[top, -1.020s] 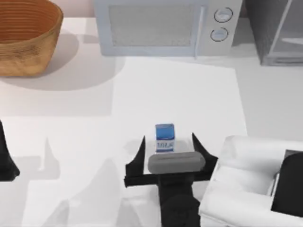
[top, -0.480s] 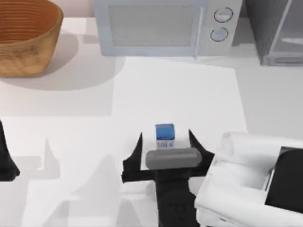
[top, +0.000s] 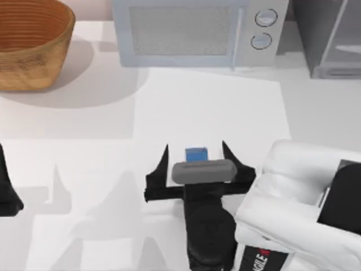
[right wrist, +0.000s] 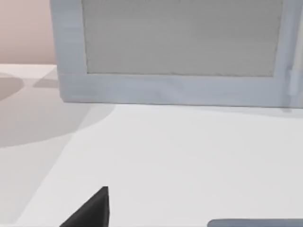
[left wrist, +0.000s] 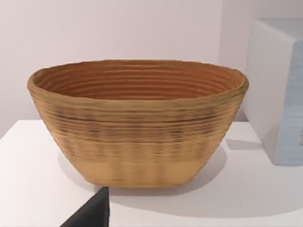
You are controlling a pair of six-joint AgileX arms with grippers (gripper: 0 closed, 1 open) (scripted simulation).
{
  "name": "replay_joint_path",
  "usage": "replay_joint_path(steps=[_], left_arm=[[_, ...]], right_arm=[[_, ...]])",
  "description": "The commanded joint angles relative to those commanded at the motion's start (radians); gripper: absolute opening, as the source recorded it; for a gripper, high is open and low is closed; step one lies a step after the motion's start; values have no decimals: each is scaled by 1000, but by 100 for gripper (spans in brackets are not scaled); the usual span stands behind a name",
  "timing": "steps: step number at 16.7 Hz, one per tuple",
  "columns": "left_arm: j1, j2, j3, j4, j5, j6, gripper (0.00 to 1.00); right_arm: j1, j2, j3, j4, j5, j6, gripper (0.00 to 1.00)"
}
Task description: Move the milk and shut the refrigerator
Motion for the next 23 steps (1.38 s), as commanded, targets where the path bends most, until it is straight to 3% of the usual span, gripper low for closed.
replay_joint_path(steps=[13, 23], left_arm=[[0, 0, 0, 0, 0, 0, 100], [0, 0, 0, 0, 0, 0, 100]], right_arm=[[0, 0, 0, 0, 0, 0, 2], [3, -6, -2, -3, 0, 1, 0]])
